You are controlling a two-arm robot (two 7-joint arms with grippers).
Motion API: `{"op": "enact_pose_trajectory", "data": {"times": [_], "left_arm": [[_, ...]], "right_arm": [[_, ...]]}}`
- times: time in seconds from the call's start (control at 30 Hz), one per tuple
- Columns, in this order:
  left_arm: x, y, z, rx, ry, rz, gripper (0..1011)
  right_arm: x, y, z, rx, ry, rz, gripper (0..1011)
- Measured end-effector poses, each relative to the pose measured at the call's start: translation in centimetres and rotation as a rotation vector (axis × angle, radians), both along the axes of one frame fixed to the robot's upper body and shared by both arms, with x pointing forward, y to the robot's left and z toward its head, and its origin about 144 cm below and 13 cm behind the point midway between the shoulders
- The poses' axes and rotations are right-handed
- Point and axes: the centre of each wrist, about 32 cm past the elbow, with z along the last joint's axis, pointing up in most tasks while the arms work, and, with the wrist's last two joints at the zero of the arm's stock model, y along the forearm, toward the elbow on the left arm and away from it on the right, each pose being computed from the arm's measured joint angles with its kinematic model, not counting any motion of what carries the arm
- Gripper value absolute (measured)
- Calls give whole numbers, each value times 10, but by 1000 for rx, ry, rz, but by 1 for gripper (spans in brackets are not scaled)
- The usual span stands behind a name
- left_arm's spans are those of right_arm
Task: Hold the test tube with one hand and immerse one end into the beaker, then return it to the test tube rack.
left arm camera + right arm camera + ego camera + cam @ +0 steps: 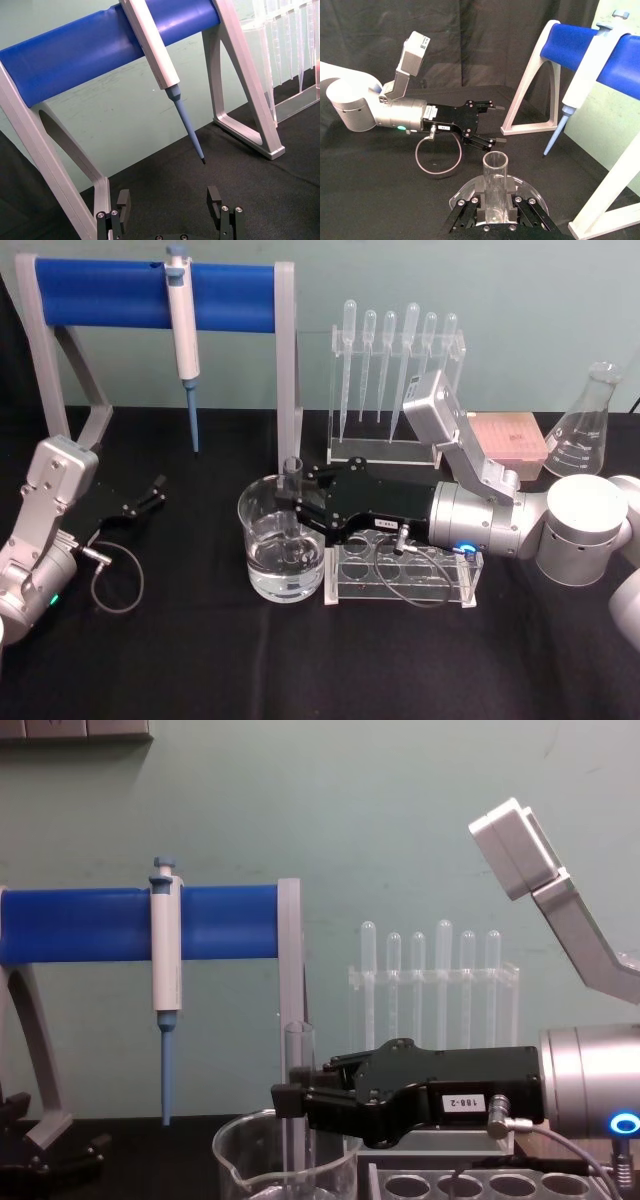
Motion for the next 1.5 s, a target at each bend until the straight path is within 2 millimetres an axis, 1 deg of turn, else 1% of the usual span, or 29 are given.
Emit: {"op": "enact_pose_trajectory", "data": {"times": [0.47,0.67,0.87,1.03,1.3,1.33,1.5], "left_arm": [[0,0,0,0,0,0,1000],[0,0,0,0,0,0,1000],[0,0,0,0,0,0,1000],[0,0,0,0,0,0,1000],[0,0,0,0,0,0,1000],[0,0,0,0,0,0,1000],[0,0,0,0,0,0,1000]], "right_arm": [[1,0,1,11,0,5,225],[1,0,9,36,-7,8,225],[0,0,26,49,-24,17,225],[-2,-3,46,62,-53,30,225],[-6,-11,76,90,-99,42,225],[-7,-13,82,92,-108,45,225],[-13,-20,98,91,-132,51,225]]}}
